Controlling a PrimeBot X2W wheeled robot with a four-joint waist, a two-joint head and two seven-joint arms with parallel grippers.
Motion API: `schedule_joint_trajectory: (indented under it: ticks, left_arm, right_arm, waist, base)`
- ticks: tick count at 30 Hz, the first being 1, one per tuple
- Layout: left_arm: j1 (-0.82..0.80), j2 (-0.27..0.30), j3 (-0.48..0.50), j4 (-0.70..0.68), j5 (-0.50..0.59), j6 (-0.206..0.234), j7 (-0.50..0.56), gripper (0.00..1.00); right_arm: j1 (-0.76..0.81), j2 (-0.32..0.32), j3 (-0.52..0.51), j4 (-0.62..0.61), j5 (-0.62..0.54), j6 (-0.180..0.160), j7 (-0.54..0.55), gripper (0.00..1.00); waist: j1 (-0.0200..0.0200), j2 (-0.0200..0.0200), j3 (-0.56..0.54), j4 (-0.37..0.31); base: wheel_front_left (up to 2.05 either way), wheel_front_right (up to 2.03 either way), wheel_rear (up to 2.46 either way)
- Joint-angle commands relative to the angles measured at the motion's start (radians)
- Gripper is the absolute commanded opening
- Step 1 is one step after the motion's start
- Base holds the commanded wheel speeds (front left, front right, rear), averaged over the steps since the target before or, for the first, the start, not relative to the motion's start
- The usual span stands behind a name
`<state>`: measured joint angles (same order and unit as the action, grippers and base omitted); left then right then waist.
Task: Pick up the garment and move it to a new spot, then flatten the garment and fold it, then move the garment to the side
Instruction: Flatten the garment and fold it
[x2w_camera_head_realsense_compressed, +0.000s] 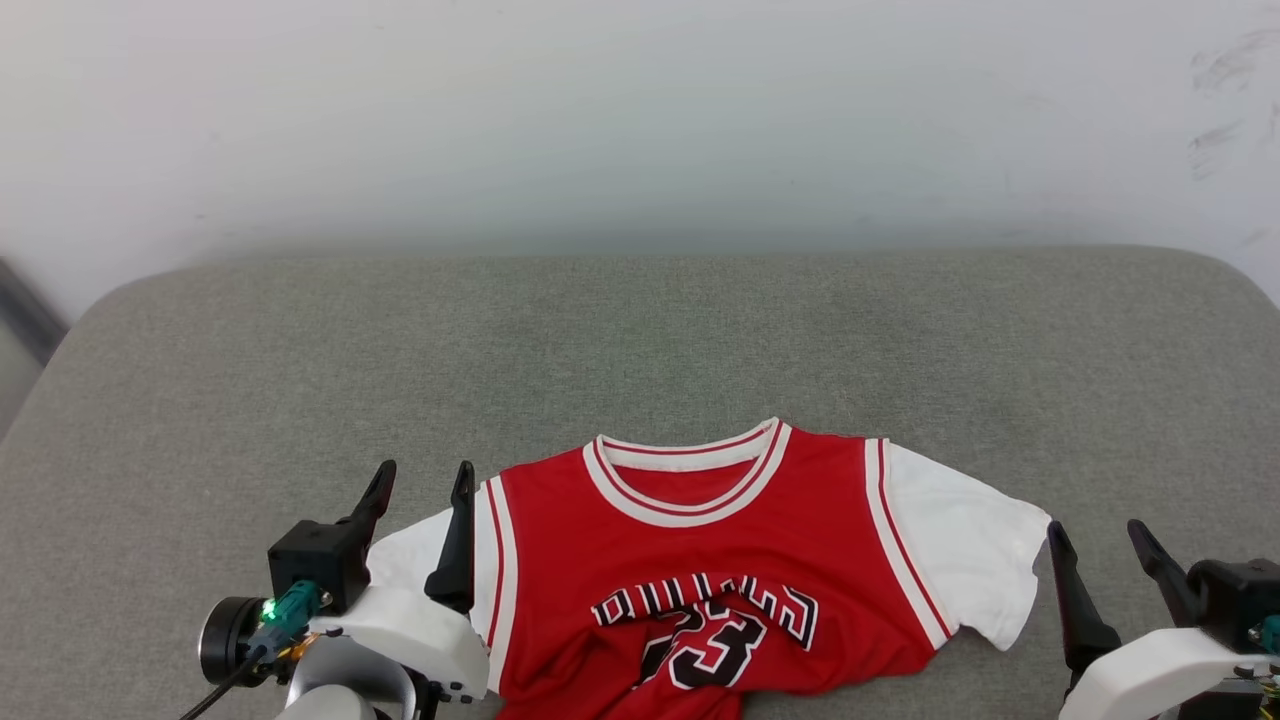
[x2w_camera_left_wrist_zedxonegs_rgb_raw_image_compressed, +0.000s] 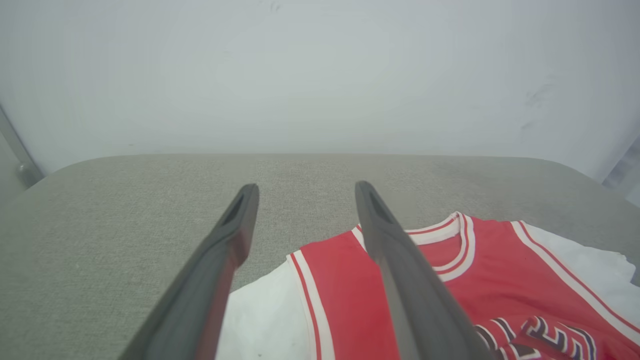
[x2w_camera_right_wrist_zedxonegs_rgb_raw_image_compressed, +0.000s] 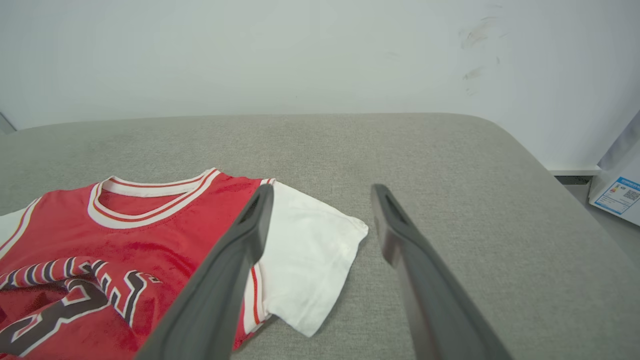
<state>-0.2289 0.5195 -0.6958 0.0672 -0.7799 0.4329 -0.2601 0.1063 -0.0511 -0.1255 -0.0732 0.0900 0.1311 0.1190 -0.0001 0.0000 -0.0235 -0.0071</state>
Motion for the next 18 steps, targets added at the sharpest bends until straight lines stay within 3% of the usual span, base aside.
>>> schedule_joint_trajectory:
  ticks: [1, 11, 12, 18]
  left_arm:
    - [0.018, -0.007, 0.012, -0.014, 0.020, 0.005, -0.006, 1.00]
    - [0.048, -0.043, 0.055, -0.073, 0.090, -0.005, -0.005, 1.00]
    - [0.039, -0.049, 0.064, -0.079, 0.097, -0.009, -0.005, 1.00]
    - [0.003, -0.067, 0.081, -0.084, 0.117, -0.027, -0.005, 1.00]
  right_arm:
    - [-0.008, 0.001, -0.009, 0.012, 0.013, -0.001, 0.018, 1.00]
    - [-0.162, -0.102, -0.097, 0.223, 0.176, -0.001, 0.305, 1.00]
    - [-0.212, -0.132, -0.105, 0.275, 0.212, -0.001, 0.396, 1.00]
    - [-0.339, -0.191, -0.098, 0.376, 0.261, -0.001, 0.564, 1.00]
  waist:
    - [0.0001, 0.0000, 0.002, 0.002]
    - [0.0001, 0.0000, 0.051, 0.036]
    - [0.0001, 0.0000, 0.074, 0.048]
    - [0.0001, 0.0000, 0.161, 0.079]
  base:
    - [0.00, 0.00, 0.00]
    - [0.00, 0.00, 0.00]
    - [0.00, 0.00, 0.00]
    - [0.00, 0.00, 0.00]
